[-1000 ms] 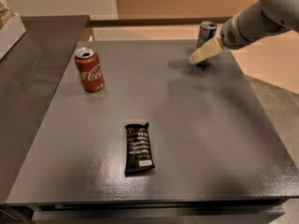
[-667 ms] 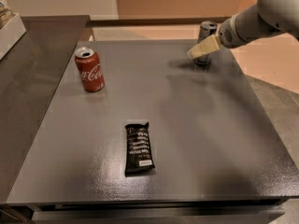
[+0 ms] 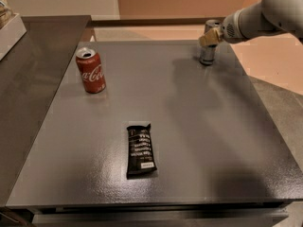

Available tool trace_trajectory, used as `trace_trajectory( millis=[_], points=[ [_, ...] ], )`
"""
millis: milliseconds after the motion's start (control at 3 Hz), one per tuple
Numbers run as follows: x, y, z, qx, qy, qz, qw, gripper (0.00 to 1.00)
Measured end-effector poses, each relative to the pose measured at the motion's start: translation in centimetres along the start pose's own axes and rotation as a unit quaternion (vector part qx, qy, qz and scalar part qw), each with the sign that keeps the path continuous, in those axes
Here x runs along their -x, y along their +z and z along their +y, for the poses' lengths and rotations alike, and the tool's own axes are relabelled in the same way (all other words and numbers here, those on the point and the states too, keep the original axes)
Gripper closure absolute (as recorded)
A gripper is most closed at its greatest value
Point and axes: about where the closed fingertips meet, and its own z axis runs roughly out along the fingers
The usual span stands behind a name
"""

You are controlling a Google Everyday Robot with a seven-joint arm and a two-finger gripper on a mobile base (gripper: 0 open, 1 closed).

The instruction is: Move redbull can near coke can

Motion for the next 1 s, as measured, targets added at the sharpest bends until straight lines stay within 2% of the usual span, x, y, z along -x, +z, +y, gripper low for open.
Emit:
trace_trajectory(
  millis=[333, 667, 1000],
  points=[
    [0.8, -0.8, 0.4, 0.010, -0.005, -0.015, 0.9998, 0.72],
    [1.7, -2.0, 3.0, 0.050, -0.023, -0.029, 0.9981, 0.95],
    [2.4, -2.9, 7.9, 0.119, -0.051, -0.045, 0.9905, 1.00]
  ],
)
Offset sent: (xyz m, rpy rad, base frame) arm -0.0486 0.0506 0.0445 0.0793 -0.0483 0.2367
